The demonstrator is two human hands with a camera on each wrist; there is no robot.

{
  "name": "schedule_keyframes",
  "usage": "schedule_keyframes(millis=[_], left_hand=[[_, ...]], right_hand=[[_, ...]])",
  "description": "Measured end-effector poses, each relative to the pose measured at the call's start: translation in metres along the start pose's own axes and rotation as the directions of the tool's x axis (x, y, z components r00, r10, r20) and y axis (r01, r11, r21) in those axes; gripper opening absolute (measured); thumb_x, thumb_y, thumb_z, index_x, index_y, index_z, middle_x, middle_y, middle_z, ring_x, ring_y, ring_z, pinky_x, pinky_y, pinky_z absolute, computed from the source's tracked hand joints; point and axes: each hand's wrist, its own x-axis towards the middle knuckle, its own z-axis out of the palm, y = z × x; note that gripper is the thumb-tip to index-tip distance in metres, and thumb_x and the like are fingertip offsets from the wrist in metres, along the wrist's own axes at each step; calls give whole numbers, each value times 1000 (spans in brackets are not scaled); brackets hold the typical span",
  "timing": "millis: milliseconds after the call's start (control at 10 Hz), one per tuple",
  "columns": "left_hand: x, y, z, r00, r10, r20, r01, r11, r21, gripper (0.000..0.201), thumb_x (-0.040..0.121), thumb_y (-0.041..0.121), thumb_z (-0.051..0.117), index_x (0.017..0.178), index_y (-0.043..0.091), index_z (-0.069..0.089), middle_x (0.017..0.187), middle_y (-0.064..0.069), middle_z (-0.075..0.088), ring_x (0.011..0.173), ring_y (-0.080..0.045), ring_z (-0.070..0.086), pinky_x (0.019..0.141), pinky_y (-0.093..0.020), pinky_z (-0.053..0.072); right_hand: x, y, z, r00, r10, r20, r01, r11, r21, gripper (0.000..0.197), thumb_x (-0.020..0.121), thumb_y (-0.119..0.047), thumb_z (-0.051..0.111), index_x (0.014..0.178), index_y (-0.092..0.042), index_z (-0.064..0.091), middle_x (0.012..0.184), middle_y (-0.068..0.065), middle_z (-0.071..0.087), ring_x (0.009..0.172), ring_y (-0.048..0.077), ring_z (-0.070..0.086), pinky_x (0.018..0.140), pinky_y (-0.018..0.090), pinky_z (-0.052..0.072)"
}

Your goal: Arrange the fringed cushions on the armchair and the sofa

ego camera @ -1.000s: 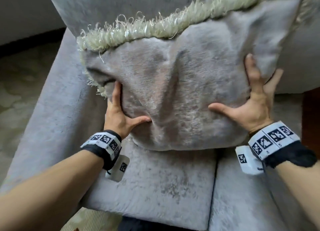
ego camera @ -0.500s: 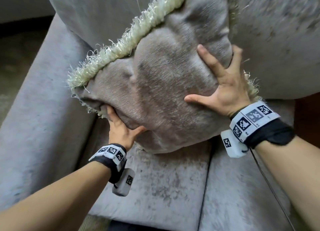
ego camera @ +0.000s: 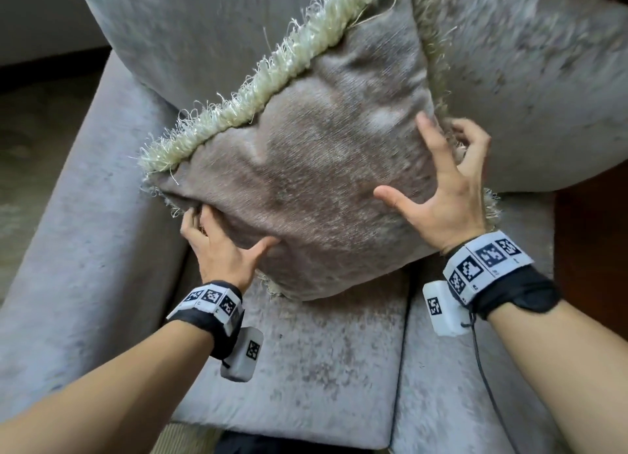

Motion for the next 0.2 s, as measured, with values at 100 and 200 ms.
schedule_keyframes(millis=[100, 200], left_hand=[[-1, 28, -20, 991, 118, -61, -109, 984, 139, 124, 53, 73, 77, 143, 1, 33, 149, -21, 20, 140, -36, 23, 122, -41, 19], [-9, 61, -40, 968, 251, -19, -243, 952, 185, 109, 60, 69, 78, 143, 12, 36, 149, -18, 24, 139, -35, 24, 119, -42, 19]], right_hand=[[-22, -12, -18, 975, 212, 62, -211, 977, -19, 88, 75, -62, 73, 149, -27, 42, 137, 13, 35, 127, 28, 36, 110, 37, 32], [-42, -22, -35, 919, 357, 170, -343, 933, -109, 82, 78, -65, 66, 146, -25, 44, 132, 6, 39, 127, 28, 36, 110, 42, 32]])
